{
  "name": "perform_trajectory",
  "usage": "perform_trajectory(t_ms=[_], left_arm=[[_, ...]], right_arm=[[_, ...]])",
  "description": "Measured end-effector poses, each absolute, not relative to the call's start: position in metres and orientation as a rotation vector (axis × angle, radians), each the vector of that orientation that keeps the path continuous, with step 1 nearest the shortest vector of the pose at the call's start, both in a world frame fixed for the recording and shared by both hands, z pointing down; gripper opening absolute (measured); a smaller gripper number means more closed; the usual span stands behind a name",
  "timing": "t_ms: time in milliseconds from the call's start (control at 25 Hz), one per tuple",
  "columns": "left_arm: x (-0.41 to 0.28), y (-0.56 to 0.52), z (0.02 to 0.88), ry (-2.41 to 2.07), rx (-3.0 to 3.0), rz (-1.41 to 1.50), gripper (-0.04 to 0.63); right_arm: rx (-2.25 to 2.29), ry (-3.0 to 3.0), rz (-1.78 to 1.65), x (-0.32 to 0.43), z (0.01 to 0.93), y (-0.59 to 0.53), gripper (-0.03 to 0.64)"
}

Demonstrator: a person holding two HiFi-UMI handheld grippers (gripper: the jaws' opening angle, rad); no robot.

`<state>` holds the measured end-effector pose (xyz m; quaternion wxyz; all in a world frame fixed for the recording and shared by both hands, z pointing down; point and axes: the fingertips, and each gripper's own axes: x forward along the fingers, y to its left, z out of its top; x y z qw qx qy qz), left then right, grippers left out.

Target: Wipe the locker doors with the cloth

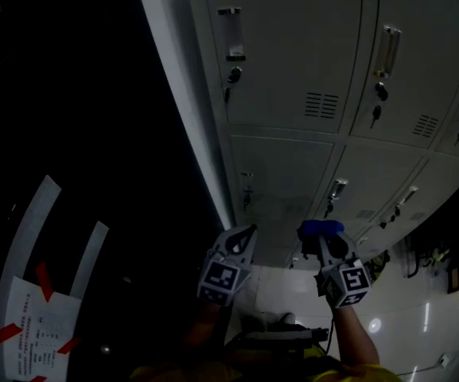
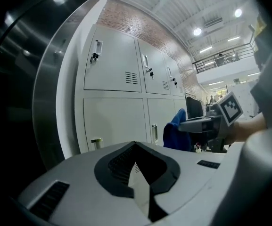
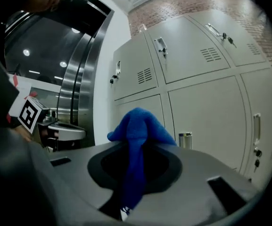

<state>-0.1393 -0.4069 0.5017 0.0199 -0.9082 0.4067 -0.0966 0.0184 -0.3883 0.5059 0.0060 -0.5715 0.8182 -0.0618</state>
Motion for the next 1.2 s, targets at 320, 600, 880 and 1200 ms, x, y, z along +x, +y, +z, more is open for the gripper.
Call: perform_trajectory(t_ms=[320, 600, 880, 1200], left_arm=[[-0.125, -0.384, 0.514, 1.19, -2.848, -0.292, 0.005], [-0.105, -0.352, 0.516, 1.249, -2.825, -0.328, 0.005], [-0.065, -0.321, 0.52, 1.422, -2.768, -0.295, 0.005], [0.003, -0.291, 0.534, 1.457, -2.772, -0.336, 0.005]], right_arm=[[-1.816, 2.542, -0.236, 0.023, 0.515, -0.351, 0.063], [-1.707, 2.565, -0.261, 0.038, 0.507, -0.317, 0.063], [-1.58, 2.655, -0.304, 0.085, 0.509, -0.291, 0.063], [-1.539, 2.679, -0.335, 0.152, 0.527, -0.272, 0.063]])
